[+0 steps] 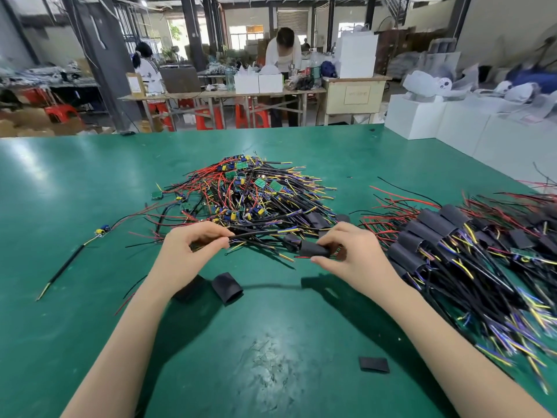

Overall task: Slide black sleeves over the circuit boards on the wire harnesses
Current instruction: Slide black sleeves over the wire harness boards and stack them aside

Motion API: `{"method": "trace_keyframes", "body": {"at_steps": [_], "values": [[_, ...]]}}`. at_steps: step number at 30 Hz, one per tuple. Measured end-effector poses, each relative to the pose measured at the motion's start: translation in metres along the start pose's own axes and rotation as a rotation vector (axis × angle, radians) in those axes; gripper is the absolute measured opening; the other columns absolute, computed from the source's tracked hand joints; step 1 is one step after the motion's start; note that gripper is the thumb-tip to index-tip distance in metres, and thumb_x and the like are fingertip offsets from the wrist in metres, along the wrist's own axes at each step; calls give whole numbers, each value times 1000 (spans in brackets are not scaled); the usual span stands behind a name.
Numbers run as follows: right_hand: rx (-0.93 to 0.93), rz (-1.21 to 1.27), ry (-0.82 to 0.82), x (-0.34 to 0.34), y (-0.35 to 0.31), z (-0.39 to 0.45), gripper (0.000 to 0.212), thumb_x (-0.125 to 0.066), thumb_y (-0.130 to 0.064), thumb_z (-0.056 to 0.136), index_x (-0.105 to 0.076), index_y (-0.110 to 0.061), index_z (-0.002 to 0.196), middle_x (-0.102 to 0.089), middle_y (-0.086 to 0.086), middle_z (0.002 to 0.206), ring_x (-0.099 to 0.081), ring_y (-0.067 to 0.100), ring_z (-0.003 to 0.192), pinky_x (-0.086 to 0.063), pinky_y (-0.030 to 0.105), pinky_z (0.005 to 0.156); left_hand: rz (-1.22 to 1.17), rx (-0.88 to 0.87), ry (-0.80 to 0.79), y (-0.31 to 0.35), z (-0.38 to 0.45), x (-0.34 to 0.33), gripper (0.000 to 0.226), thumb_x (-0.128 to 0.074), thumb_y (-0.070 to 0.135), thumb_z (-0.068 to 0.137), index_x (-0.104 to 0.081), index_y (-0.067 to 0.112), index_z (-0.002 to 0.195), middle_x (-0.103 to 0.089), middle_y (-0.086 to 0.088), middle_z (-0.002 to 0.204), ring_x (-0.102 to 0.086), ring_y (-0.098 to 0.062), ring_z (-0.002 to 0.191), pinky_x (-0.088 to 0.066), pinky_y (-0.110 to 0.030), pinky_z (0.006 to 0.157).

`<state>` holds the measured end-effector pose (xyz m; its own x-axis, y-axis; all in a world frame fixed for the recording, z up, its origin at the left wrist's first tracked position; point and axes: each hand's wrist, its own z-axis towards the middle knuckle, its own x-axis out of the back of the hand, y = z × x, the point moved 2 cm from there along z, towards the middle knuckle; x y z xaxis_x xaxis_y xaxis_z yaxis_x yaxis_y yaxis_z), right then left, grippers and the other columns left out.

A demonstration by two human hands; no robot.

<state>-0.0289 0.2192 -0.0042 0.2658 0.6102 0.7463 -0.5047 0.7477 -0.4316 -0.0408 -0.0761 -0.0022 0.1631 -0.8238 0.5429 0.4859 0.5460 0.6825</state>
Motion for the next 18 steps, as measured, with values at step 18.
{"method": "trace_keyframes", "body": {"at_steps": [18], "values": [[87, -112, 115, 10, 2, -4, 28, -82, -35, 73, -73, -17, 93, -66, -4, 91, -62, 21, 87, -46, 39, 73, 0, 16, -98, 9, -5, -11, 23, -74, 5, 83, -76, 28, 87, -75, 8, 83, -69, -11, 76, -53, -19, 75]]}}
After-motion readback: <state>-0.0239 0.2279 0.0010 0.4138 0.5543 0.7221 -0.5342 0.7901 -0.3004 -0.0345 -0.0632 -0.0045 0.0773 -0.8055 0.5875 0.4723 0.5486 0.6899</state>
